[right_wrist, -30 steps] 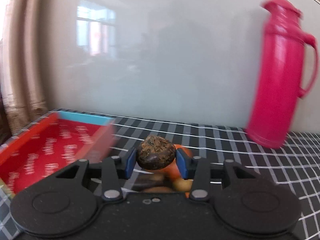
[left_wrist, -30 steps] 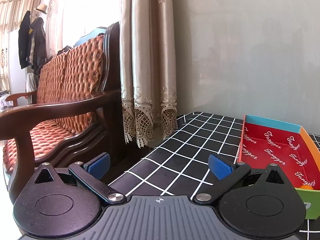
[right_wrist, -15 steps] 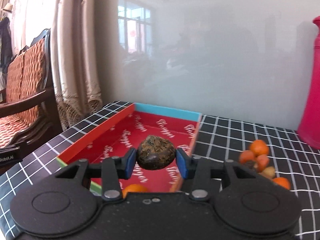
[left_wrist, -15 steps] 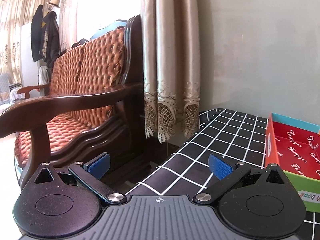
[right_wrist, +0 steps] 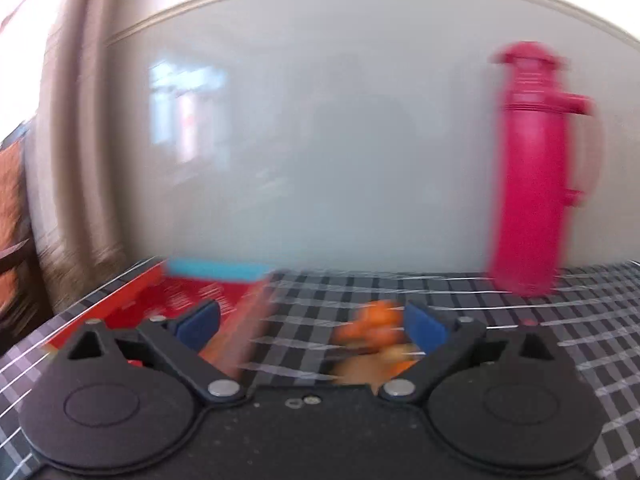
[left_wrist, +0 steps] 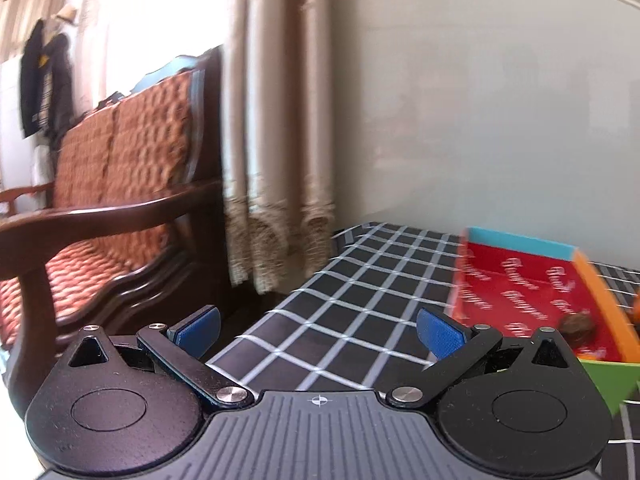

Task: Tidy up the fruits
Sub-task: 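Carry the dark fruit into the red box and open the right gripper, then grasp the small brown kiwi beside the large kiwi with the left gripper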

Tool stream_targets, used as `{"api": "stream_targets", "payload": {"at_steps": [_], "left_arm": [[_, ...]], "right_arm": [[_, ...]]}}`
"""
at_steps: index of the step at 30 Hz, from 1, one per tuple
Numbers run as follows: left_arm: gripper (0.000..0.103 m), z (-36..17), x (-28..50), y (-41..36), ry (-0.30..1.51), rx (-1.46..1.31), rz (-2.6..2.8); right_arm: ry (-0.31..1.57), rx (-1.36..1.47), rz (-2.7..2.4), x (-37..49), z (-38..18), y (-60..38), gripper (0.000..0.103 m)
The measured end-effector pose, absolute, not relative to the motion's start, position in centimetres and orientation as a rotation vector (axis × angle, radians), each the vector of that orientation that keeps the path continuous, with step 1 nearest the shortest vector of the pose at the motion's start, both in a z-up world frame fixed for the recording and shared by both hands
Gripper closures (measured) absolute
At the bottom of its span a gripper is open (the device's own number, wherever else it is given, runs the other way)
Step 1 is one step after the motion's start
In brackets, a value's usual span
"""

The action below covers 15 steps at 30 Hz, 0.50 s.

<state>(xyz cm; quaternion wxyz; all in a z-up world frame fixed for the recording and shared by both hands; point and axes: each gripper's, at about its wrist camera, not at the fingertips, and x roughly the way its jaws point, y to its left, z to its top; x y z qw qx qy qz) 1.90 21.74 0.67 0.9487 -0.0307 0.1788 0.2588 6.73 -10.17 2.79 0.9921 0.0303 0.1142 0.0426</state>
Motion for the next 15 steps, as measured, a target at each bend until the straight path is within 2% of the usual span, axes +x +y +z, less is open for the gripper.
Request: {"api": "stream_targets", "payload": {"at_steps": [2, 7, 15], "left_arm": [[0.0, 0.8, 2.0, 20.7, 0.361, -0.062, 0.49], [0.0, 1.2, 2.6, 17.8, 0.356, -0.094, 0.372], [0.0, 1.4, 3.4, 12.2, 0.339, -0.062, 0.22]], "right_arm": [[0.19, 0.115, 0.004, 6.0, 3.2, -13.5, 0.0], [0.187, 0.201, -0.122, 5.0, 2.8, -19.5, 0.0], [0.237, 0.153, -0.139, 5.5, 1.5, -20.7, 0.0]]}}
